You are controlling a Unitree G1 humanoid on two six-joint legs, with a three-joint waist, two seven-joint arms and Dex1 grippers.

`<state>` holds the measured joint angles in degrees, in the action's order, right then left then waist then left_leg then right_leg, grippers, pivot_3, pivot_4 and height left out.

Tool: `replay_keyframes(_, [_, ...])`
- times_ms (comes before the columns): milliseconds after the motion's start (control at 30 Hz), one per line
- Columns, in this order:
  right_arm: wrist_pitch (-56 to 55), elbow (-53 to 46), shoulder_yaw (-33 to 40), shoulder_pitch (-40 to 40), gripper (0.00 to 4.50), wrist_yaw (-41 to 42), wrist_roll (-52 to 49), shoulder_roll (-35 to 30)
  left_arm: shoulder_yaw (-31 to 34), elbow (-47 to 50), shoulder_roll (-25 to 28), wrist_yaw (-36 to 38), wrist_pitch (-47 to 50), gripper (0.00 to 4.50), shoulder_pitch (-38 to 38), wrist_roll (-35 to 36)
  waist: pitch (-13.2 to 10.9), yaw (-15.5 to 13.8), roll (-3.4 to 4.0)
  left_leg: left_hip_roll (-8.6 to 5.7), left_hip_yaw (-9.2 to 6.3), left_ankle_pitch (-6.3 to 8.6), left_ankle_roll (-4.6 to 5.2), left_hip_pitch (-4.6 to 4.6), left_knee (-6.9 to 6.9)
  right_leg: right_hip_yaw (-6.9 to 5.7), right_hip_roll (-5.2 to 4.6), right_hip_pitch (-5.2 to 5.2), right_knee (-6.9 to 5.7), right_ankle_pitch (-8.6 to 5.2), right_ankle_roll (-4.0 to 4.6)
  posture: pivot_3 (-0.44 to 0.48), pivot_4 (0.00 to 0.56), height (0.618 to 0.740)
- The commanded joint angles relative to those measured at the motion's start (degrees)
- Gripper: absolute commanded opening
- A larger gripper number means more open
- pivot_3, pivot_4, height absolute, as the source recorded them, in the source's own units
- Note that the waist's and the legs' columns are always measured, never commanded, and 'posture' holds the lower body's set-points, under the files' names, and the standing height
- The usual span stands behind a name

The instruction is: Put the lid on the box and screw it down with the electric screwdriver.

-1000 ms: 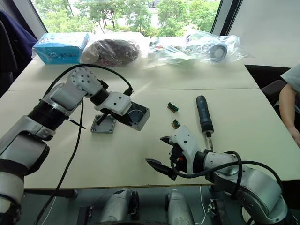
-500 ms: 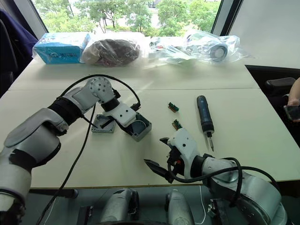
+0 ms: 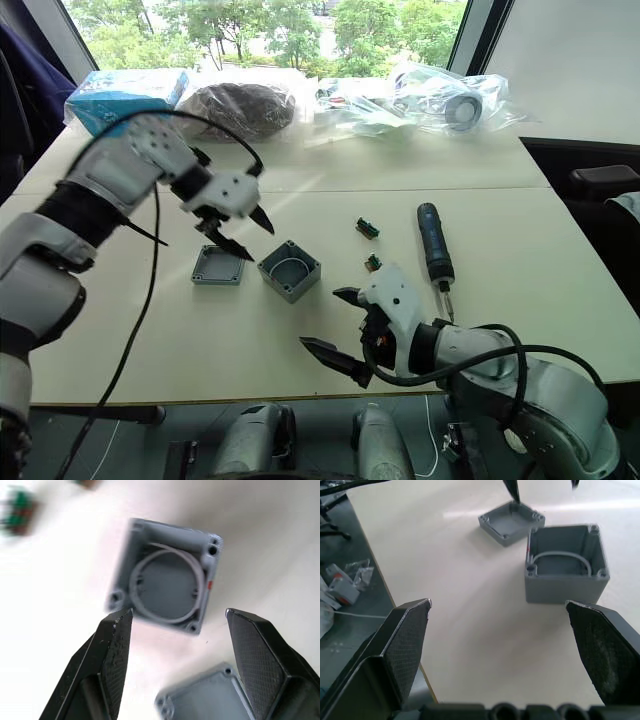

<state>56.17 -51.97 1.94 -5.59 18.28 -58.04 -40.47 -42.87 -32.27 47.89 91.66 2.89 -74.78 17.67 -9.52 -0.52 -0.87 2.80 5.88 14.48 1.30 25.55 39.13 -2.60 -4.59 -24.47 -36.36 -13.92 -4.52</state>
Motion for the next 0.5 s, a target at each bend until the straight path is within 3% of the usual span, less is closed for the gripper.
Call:
replay_keyframes(33, [-2.8,1.2,4.0,-4.8,4.50,0.4,-5.7,0.7,8.9,10.7,5.9,-8.2,19.8,3.02,3.0,-1.9,0.0,0.1,0.01,0.02,0.01,0.00,0.00,-0.02,0.00,0.02,0.00,0.01,-0.01,0.00,-0.01,0.000,0.150,0.740])
replay_keyframes(167, [-3.2,4.7,2.0,-13.5,4.50,1.9,-3.2,-0.3,17.2,20.9,5.7,-28.5,52.8,3.02,9.9,-5.5,0.0,-0.2,0.02,0.02,-0.01,0.00,-0.01,-0.12,-0.01,0.05,-0.02,0.05,-0.18,-0.01,-0.19,0.000,0.150,0.740])
replay_keyframes(333, [-3.9,6.2,-6.8,-18.4,4.50,6.1,5.6,-2.2,26.6,30.4,3.5,-41.2,81.3,3.02,18.6,-6.2,-0.1,-0.1,-0.31,-0.07,-0.03,-0.01,-0.01,-0.13,0.05,0.14,-0.10,-0.04,-0.60,-0.15,-0.45,0.000,0.150,0.740])
replay_keyframes(400, [-5.5,7.8,-8.4,-18.1,4.50,6.4,7.3,0.0,30.5,31.8,1.8,-44.8,87.6,3.02,21.0,-6.4,-0.1,0.0,-0.30,-0.08,0.03,-0.01,-0.02,-0.16,0.04,0.23,-0.10,-0.10,-0.69,-0.18,-0.49,0.000,0.150,0.740])
replay_keyframes(500, [-7.4,9.4,-11.5,-17.2,4.50,8.6,11.8,0.3,34.1,31.3,-0.3,-48.4,89.5,3.02,22.9,-5.4,-0.1,-0.1,-0.31,-0.09,0.01,-0.04,-0.07,-0.17,0.03,0.21,-0.04,-0.15,-0.79,-0.19,-0.52,0.000,0.150,0.740])
